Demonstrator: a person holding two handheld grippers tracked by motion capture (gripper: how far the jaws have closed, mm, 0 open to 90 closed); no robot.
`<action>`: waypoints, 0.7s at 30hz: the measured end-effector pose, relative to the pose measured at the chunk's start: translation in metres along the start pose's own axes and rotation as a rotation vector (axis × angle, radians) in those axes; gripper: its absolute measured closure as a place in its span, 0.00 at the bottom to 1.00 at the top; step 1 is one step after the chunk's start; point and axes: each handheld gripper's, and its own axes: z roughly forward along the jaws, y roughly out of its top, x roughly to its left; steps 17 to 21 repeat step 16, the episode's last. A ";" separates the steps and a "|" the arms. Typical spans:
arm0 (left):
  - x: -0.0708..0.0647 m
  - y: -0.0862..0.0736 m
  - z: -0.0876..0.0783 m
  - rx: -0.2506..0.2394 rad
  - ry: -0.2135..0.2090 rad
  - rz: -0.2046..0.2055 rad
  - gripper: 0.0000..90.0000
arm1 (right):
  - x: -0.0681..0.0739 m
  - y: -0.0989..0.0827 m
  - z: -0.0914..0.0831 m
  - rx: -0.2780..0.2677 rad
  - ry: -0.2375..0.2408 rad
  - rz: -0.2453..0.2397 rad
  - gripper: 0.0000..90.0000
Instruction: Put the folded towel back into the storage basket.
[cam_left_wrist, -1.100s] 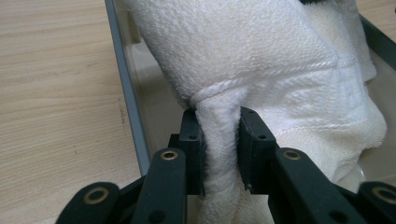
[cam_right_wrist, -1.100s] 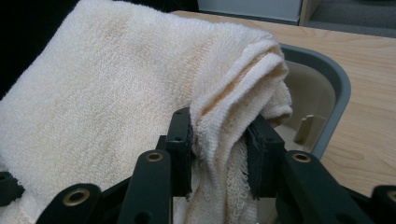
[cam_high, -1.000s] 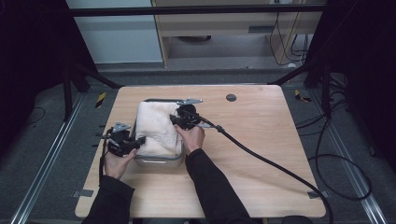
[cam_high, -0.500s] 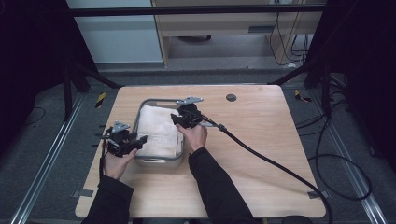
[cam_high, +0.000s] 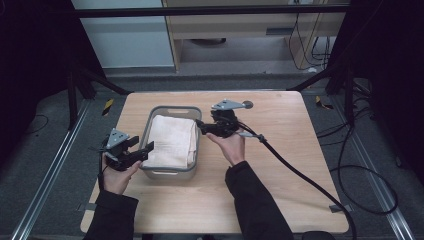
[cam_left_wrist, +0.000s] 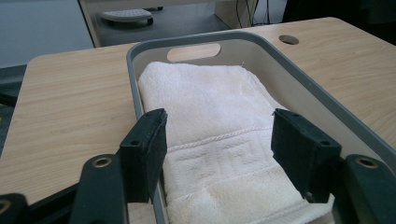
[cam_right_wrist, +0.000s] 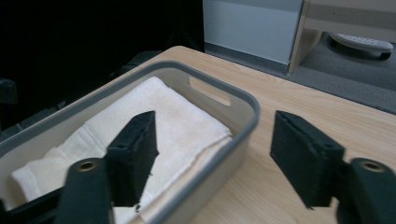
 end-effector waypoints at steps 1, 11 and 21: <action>0.000 -0.001 -0.001 -0.004 0.001 -0.002 0.38 | -0.003 -0.001 -0.008 -0.003 -0.001 0.003 0.31; 0.004 -0.017 -0.011 -0.019 0.020 -0.013 0.34 | -0.049 -0.045 -0.086 -0.022 -0.035 0.026 0.21; 0.013 -0.029 -0.021 -0.040 0.021 -0.036 0.32 | -0.073 -0.083 -0.122 -0.039 -0.080 0.048 0.20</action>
